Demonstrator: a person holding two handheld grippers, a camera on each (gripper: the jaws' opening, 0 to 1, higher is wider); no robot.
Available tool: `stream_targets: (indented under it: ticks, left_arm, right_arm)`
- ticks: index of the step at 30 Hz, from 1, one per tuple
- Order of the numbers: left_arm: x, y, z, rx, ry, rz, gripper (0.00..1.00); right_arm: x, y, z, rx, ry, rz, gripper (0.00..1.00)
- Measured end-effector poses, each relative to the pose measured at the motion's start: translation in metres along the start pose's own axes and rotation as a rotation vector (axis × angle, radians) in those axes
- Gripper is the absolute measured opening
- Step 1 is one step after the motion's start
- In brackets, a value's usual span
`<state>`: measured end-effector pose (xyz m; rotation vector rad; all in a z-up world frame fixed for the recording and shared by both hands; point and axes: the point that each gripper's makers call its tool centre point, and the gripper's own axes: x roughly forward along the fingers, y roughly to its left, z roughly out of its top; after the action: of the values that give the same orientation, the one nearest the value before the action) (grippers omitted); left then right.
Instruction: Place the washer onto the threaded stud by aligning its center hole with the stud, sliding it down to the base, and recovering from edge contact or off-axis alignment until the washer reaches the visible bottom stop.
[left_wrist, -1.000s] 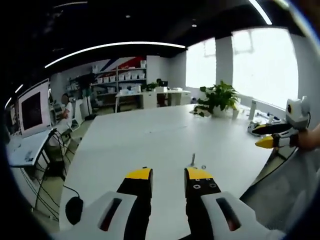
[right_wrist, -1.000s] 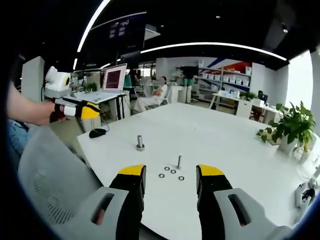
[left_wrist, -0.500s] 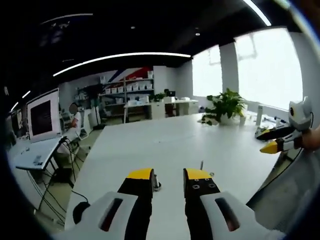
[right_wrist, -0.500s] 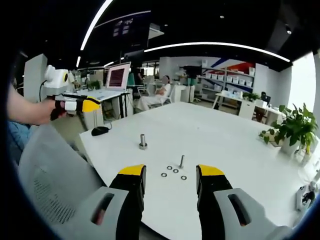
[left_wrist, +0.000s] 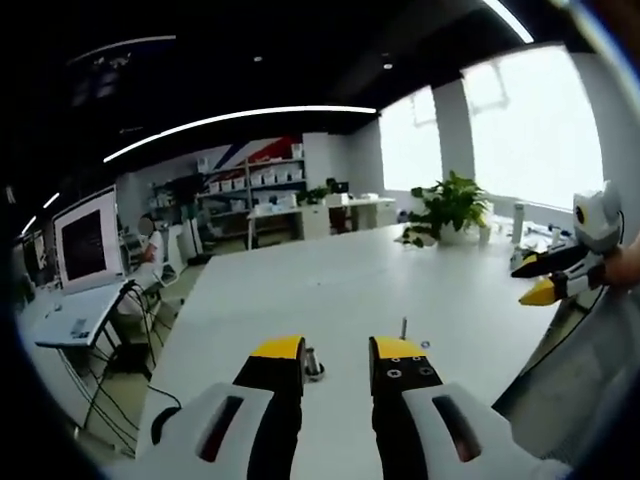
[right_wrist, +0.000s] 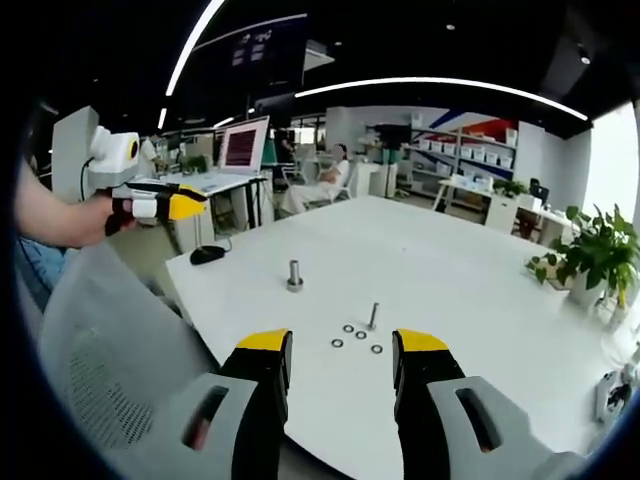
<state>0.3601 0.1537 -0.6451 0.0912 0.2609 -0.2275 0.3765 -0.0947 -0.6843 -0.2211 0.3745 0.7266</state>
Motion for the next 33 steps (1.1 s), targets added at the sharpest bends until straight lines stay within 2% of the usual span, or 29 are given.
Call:
stream_targets:
  ticks: [19,33]
  left_arm:
    - [0.0028,-0.0036,-0.0044,0.015,0.028,-0.01,0.23]
    - [0.0041,-0.0016,-0.0099,0.031,0.053,0.006,0.23]
  right_arm:
    - [0.0031,0.0,-0.0034,0.008,0.017,0.006,0.42]
    - [0.0004,-0.0004,0.0027,0.013,-0.014,0.002,0.42]
